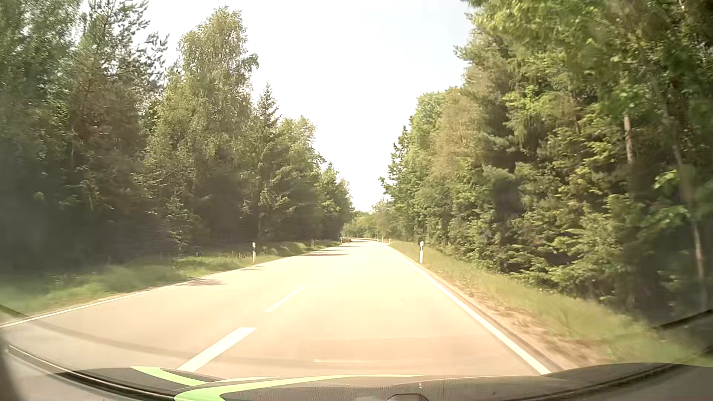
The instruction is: Follow the waypoints while adhering to traffic rules and regulations
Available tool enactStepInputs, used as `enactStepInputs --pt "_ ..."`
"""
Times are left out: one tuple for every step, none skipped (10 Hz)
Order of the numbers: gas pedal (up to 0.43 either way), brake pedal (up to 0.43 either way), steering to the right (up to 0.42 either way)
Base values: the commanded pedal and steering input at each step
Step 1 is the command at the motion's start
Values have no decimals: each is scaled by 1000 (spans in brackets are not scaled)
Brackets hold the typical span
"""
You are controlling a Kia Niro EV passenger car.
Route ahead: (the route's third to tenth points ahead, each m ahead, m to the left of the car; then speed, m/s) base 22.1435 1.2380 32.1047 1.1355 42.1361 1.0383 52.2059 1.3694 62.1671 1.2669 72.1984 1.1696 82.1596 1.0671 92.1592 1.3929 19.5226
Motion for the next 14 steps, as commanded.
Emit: enactStepInputs --pt "469 0 4" --pt "469 0 4" --pt "469 0 3" --pt "469 0 2" --pt "469 0 2" --pt "469 0 2" --pt "469 0 2" --pt "469 0 2" --pt "469 0 2" --pt "469 0 2" --pt "469 0 2" --pt "469 0 2" --pt "469 0 2" --pt "469 0 1"
